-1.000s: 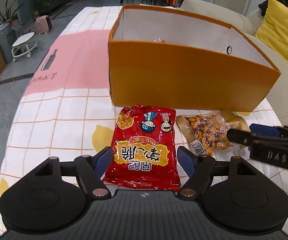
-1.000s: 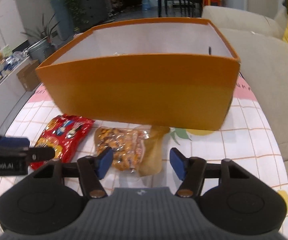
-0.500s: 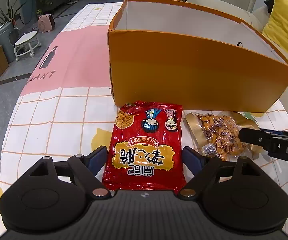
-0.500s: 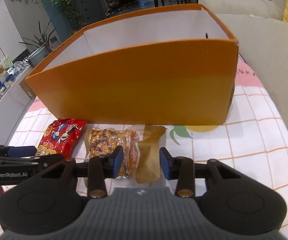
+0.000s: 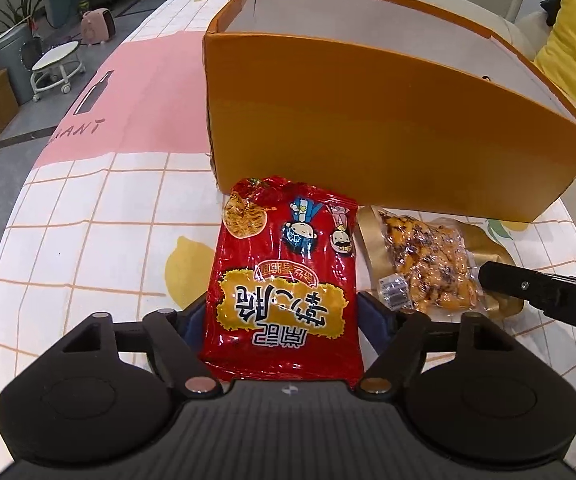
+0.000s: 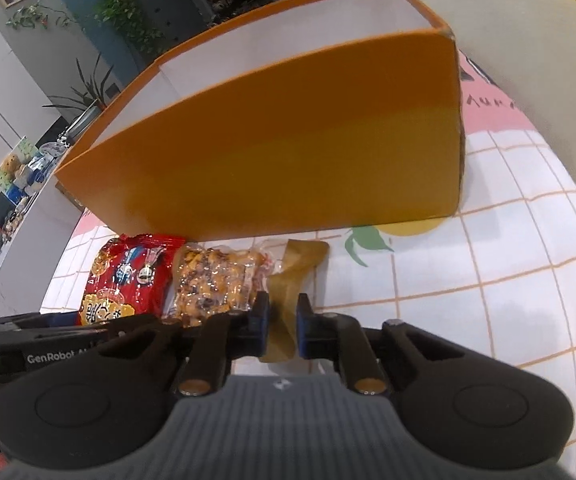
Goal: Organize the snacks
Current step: 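Grasp the red Mimi bag with the left tool while the right tool grasps the clear nut bag, then carry both bags into the orange box and open both tools to release them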
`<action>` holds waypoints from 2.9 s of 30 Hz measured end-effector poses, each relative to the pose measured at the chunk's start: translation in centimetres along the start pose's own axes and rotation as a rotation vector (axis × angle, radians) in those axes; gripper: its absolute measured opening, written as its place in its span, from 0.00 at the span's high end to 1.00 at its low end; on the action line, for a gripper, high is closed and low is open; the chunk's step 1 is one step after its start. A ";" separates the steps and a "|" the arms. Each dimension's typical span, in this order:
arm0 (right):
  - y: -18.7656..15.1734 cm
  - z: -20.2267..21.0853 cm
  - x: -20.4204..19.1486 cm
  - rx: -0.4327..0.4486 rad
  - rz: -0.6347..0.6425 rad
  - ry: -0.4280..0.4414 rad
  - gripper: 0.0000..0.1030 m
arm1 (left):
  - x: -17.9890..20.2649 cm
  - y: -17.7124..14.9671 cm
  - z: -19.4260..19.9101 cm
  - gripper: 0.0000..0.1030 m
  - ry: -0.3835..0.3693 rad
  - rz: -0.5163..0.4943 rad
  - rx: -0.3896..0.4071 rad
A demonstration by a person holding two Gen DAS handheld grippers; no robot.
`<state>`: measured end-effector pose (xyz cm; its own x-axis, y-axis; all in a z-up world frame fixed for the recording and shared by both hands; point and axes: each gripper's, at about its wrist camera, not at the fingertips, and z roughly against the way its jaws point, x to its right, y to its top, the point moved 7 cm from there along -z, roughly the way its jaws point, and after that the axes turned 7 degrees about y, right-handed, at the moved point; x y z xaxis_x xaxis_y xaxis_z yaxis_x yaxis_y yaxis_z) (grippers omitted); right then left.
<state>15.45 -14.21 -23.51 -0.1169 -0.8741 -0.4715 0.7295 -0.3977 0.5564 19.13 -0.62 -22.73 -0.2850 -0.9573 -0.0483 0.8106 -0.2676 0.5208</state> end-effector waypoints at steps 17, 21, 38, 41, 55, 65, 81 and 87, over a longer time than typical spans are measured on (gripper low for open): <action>1.8 4.1 -2.5 0.058 0.150 -0.030 1.00 | 0.8 -1.0 5.7 0.26 -0.008 0.072 0.042; 1.8 5.6 -2.8 0.079 0.170 -0.041 1.00 | 1.2 -1.0 7.5 0.26 -0.006 0.076 0.059; 4.2 14.3 -6.3 0.222 0.234 -0.037 1.00 | 2.0 0.9 15.0 0.26 -0.027 0.096 0.156; 5.1 15.5 -7.0 0.238 0.250 -0.033 1.00 | 1.9 1.9 15.8 0.26 -0.022 0.086 0.172; 10.5 14.8 -8.6 0.203 0.313 0.007 1.00 | 1.7 5.0 14.7 0.26 -0.043 0.036 0.182; 17.5 13.3 -10.8 0.226 0.428 0.000 1.00 | 1.7 10.1 13.7 0.27 -0.042 -0.015 0.201; 23.5 3.6 -5.9 0.129 0.633 -0.221 1.00 | 3.5 17.6 3.2 0.27 0.096 -0.217 0.084; 23.5 -0.2 -2.8 0.039 0.592 -0.224 1.00 | 4.2 17.4 -1.0 0.27 0.098 -0.269 0.005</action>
<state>33.12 -21.04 -9.24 0.1579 -0.9845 0.0763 0.6891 0.1652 0.7056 32.52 -9.44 -14.71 -0.4388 -0.8578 -0.2676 0.7098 -0.5135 0.4821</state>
